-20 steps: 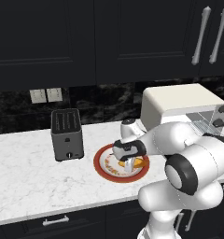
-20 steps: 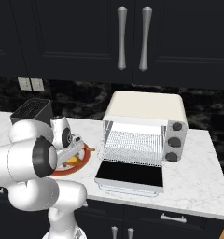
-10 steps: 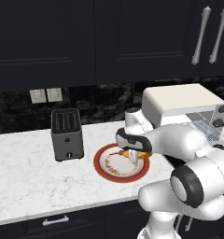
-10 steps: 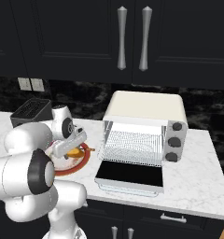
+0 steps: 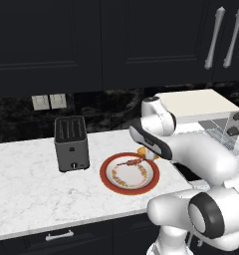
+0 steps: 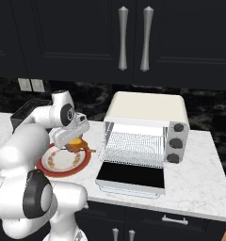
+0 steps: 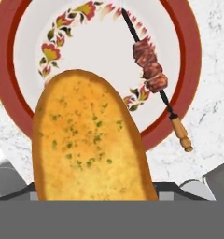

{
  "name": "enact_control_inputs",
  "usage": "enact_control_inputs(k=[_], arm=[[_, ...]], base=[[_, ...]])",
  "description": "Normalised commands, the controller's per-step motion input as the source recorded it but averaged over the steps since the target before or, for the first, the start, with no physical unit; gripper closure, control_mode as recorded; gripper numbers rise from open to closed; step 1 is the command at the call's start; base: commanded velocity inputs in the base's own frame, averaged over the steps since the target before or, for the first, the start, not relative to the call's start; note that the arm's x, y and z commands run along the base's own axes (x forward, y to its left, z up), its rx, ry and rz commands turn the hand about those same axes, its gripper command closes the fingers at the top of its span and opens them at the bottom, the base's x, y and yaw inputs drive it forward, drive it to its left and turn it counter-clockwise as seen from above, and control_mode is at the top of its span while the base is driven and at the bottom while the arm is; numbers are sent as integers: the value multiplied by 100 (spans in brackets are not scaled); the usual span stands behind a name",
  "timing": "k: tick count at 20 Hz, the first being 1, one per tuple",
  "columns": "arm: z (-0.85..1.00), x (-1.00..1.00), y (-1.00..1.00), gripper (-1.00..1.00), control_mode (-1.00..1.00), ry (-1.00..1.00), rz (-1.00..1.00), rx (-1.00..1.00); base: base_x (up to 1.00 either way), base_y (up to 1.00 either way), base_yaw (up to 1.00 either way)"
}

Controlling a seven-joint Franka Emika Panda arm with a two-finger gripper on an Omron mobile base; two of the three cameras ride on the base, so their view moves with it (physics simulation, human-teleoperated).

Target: Pick up the kebab skewer and baguette bread, and place them inside the toaster oven. Close the toaster oven door and start by setting the timer.

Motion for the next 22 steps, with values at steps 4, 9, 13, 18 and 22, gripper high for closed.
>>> enact_control_inputs(k=[4, 9, 13, 18, 22], arm=[[55, -20, -19, 100, -100, 0, 4, 0], [45, -37, -42, 100, -100, 0, 12, 0], [30, -36, -61, 100, -100, 0, 16, 0], [23, -31, -66, 100, -100, 0, 14, 0], [13, -8, -75, 100, -100, 0, 10, 0]], base=[[0, 0, 0], [0, 0, 0], [0, 0, 0], [0, 0, 0], [0, 0, 0]])
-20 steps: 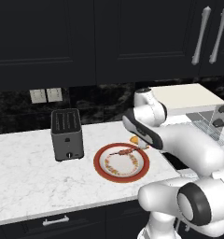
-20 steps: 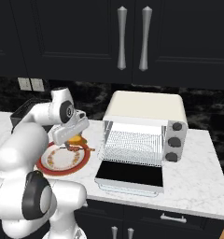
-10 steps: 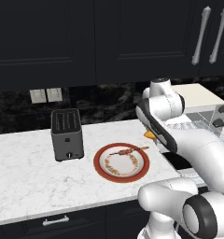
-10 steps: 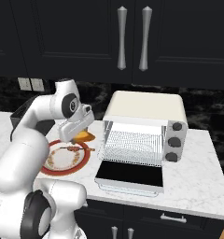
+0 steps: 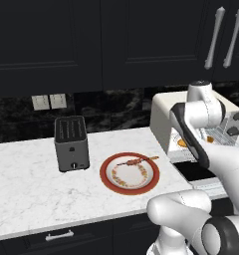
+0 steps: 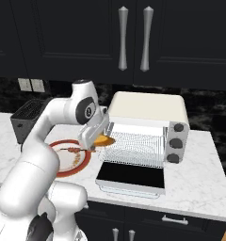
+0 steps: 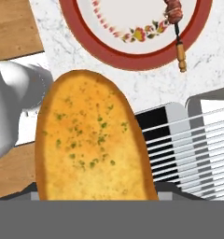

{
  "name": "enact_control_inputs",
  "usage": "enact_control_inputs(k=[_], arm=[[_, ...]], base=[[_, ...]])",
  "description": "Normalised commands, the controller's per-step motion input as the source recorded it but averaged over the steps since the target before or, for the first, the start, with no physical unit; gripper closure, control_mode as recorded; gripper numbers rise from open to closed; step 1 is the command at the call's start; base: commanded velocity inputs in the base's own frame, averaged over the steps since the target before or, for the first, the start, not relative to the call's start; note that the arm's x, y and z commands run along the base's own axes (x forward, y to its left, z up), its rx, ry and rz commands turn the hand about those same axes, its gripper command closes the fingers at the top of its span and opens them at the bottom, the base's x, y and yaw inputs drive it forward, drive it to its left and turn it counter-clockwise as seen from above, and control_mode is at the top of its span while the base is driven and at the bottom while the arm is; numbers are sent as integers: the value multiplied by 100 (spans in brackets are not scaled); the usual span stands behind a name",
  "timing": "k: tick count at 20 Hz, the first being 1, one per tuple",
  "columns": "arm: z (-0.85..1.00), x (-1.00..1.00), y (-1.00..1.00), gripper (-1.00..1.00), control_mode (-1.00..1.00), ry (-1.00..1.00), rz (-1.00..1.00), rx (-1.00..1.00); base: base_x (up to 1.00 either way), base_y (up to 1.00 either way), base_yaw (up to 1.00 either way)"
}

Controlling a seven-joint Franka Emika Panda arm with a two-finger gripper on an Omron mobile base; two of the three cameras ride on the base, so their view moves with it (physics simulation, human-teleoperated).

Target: Pick up the kebab skewer and baguette bread, and place them inside the toaster oven. Close the toaster oven door and start by setting the timer.

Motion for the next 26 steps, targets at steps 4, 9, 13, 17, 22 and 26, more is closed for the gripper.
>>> enact_control_inputs(k=[4, 9, 13, 17, 22, 26], arm=[[10, 0, -70, 100, -100, -6, 7, 0], [15, 10, -64, 100, -100, -6, 2, 0], [17, 5, -59, 100, -100, -7, 2, 0], [14, 6, -54, 100, -100, -6, 3, 0], [1, 32, -29, 100, -100, -2, 3, 0], [0, 22, -8, 100, -100, -6, 7, 0]], base=[[0, 0, 0], [0, 0, 0], [0, 0, 0], [0, 0, 0], [0, 0, 0], [0, 0, 0]])
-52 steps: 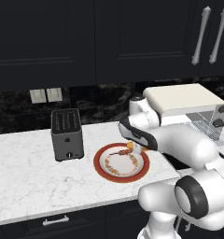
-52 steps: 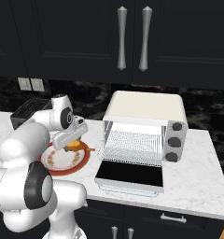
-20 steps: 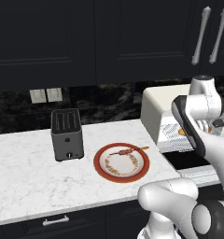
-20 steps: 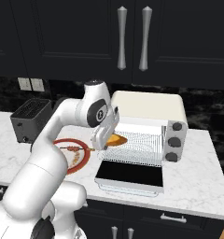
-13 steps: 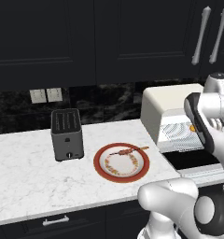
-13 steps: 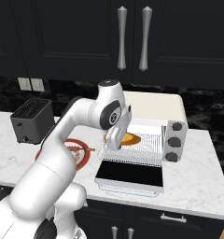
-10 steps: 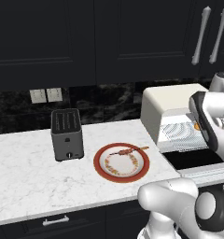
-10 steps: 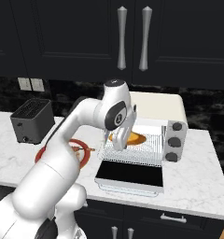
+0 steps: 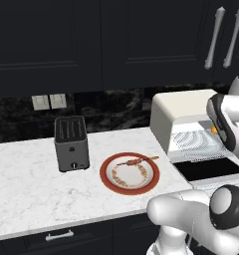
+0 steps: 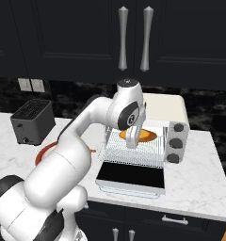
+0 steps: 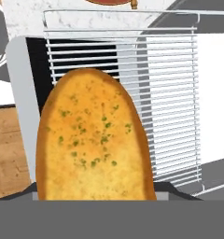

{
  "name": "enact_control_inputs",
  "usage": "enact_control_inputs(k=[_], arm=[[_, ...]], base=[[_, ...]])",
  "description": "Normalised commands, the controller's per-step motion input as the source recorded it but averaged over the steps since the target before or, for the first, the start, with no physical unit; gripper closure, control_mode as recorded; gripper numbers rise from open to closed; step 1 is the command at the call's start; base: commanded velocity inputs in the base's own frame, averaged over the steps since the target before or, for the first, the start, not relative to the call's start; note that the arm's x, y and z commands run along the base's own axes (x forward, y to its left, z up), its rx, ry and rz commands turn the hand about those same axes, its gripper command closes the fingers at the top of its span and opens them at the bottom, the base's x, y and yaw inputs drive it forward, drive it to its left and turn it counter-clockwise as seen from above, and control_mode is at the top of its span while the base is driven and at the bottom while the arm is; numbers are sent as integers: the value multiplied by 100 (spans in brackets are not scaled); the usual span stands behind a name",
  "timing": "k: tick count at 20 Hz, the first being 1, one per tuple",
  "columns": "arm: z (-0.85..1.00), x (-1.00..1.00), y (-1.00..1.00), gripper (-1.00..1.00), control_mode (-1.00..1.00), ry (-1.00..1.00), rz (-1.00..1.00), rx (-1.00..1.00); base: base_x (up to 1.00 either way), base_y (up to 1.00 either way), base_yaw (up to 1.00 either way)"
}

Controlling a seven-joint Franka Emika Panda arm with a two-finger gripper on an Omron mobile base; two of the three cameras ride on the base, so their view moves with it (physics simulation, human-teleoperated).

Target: Pick up the kebab skewer and baguette bread, and place them inside the toaster oven. Close the toaster oven door and start by setting the timer.

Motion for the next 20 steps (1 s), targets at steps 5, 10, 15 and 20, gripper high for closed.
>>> enact_control_inputs(k=[5, 10, 15, 20], arm=[[0, 0, 43, 100, -100, -4, 2, -1], [-8, 0, 55, 100, -100, 0, 0, 0], [-11, 2, 14, 100, -100, -6, 0, 0], [-17, 16, -3, 100, -100, -10, 0, 0]], base=[[0, 0, 0], [0, 0, 0], [0, 0, 0], [0, 0, 0]])
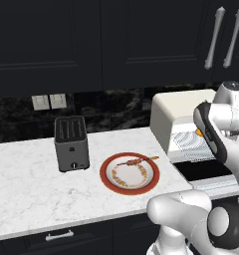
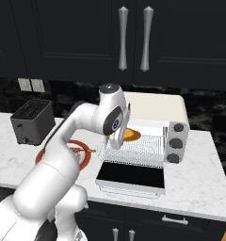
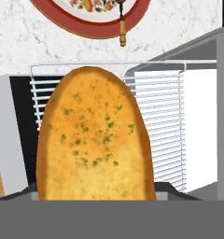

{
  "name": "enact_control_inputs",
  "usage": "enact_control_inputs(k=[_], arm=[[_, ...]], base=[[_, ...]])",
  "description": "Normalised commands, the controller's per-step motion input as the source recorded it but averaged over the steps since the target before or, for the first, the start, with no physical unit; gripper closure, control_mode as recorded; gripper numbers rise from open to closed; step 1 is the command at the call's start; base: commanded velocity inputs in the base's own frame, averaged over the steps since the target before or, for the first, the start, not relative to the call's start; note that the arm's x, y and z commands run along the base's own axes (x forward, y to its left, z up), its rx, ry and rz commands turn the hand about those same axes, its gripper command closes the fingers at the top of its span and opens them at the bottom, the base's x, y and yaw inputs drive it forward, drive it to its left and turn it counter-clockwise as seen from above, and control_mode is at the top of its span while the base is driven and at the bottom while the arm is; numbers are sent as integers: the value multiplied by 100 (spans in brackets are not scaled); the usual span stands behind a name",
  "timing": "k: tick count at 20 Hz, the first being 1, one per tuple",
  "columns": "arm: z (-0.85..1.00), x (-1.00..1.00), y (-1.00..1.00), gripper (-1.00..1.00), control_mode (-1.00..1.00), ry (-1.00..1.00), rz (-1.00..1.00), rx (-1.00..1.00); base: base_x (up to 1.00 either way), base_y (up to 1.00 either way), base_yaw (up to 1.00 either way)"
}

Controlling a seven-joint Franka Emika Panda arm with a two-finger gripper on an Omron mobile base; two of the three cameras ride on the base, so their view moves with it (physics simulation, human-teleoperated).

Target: Pick up the kebab skewer and baguette bread, and place them inside the toaster oven. Close the toaster oven door and start by setting the timer.

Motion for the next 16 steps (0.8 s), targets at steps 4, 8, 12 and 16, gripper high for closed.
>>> enact_control_inputs(k=[4, 8, 12, 16], arm=[[-22, 6, -6, 100, -100, -8, 1, 0], [-15, 6, -8, 100, -100, -9, 1, 0], [-17, 0, -11, 100, -100, -6, 2, 0], [-15, 0, -3, 100, -100, -6, 1, 0]], base=[[0, 0, 0], [0, 0, 0], [0, 0, 0], [0, 0, 0]])
